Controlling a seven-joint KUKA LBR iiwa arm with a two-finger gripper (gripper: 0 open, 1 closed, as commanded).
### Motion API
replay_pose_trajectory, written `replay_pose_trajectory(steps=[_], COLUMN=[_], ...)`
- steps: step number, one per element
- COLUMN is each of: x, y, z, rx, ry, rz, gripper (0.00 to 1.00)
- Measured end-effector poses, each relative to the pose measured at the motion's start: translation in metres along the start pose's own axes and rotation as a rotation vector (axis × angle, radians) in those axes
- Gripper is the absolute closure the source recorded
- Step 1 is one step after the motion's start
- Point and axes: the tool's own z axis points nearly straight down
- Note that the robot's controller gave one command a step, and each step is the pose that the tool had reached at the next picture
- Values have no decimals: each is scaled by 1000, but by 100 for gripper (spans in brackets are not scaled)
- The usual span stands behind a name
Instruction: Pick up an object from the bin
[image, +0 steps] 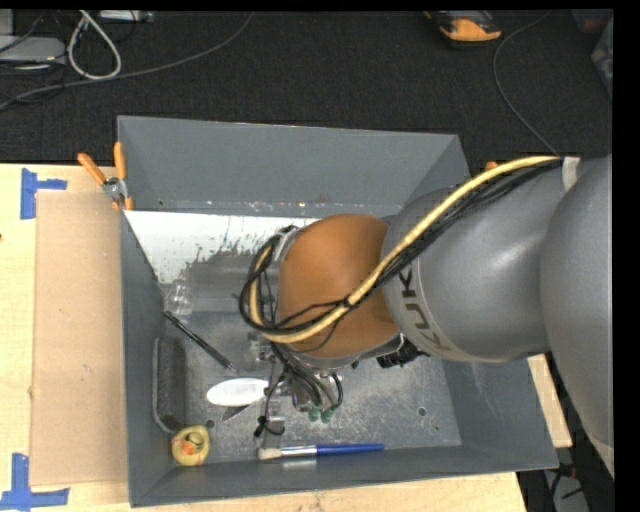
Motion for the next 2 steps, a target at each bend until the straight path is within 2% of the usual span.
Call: replay_pose_trajectory(steps=[1, 2], x=[-2, -46], y=[-1, -27], z=[-3, 66], rx=[-1, -1], ry=[-6, -7], rz=[4, -125], gripper=[0, 0])
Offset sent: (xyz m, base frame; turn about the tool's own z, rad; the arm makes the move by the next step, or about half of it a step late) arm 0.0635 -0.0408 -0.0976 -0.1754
